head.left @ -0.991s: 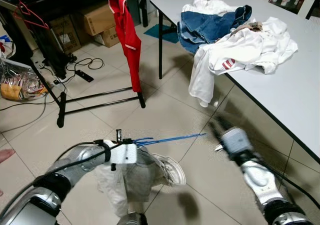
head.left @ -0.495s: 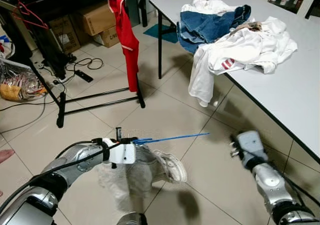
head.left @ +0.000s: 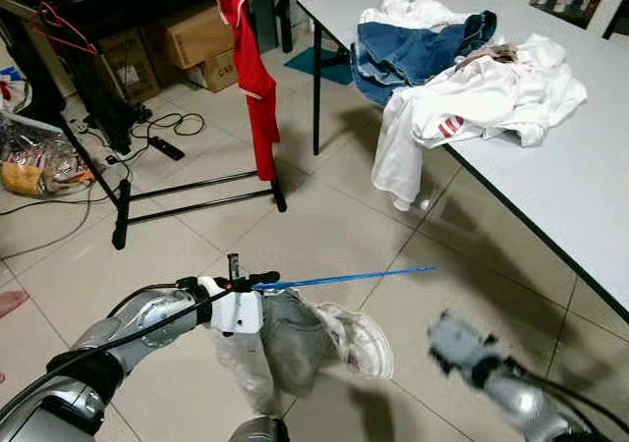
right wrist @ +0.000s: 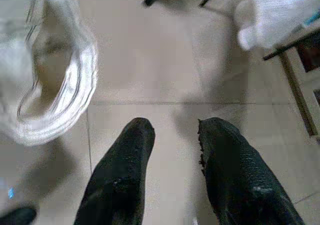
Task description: Hang hanger
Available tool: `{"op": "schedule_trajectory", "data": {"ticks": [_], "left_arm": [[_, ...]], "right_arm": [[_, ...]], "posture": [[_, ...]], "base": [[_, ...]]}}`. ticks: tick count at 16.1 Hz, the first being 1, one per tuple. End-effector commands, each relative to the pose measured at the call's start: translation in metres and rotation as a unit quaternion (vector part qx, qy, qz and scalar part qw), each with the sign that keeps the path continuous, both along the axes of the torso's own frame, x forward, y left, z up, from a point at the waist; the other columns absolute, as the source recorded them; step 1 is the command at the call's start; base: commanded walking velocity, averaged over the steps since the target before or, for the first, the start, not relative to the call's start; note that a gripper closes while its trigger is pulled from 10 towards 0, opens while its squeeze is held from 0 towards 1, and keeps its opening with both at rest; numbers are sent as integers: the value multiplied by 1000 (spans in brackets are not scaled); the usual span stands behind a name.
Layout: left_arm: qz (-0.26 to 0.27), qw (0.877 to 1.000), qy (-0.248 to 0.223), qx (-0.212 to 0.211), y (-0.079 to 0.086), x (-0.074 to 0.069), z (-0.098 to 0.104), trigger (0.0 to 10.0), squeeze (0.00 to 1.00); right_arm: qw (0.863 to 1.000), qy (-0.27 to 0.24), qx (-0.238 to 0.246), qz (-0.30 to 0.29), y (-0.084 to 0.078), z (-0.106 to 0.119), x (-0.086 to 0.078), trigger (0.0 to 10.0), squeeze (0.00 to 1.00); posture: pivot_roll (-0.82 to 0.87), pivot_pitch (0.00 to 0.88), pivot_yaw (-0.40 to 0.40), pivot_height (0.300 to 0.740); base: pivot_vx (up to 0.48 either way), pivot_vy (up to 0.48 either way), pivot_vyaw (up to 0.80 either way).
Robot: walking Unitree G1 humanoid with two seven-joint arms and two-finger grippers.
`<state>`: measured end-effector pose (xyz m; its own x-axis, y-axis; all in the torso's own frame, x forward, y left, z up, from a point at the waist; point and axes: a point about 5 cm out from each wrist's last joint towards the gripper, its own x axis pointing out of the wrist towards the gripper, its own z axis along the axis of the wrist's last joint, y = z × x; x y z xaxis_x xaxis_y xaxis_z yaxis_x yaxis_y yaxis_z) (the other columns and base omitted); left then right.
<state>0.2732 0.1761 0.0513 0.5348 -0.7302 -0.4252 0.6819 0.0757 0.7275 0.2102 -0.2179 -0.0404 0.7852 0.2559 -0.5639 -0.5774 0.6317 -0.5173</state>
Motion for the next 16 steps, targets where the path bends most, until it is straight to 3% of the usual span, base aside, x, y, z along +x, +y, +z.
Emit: {"op": "schedule_trajectory", "data": {"ticks": [1, 2, 4, 5, 6, 7, 10, 16], "left_arm": [[4, 999, -20, -24, 4, 2, 9, 0, 0], [2, 999, -20, -25, 4, 2, 9, 0, 0], [-10, 999, -23, -31, 0, 0, 10, 0, 0], [-14, 999, -25, -33, -2, 0, 10, 0, 0], [-18, 999, -29, -34, -3, 0, 11, 0, 0], [-21, 999, -34, -36, -4, 0, 12, 0, 0], [-30, 998, -46, -42, -6, 0, 16, 0, 0], [-54, 995, -59, -59, -17, 1, 22, 0, 0]], "right_arm": [[998, 0, -34, 44, 2, -2, -3, 10000, 616], [997, -2, -47, 64, 5, -3, -5, 10000, 616], [983, -9, -83, 161, 21, -7, -10, 10000, 616], [975, 0, -90, 201, 28, -10, -16, 10000, 541], [968, 9, -94, 233, 33, -14, -22, 10000, 141], [962, 16, -97, 255, 37, -17, -26, 10000, 0], [956, 33, -91, 276, 44, -21, -33, 10000, 0], [968, 55, -33, 242, 63, -20, -25, 10000, 0]], "posture": [[84, 0, 56, 740], [84, 0, 56, 740], [84, 0, 56, 740], [80, 0, 56, 740], [80, 0, 56, 740], [82, 0, 54, 740], [82, 0, 54, 740], [77, 1, 58, 740]], "base": [[0, 0, 0], [0, 0, 0], [0, 0, 0], [0, 0, 0], [0, 0, 0], [0, 0, 0], [0, 0, 0], [0, 0, 0]]}}
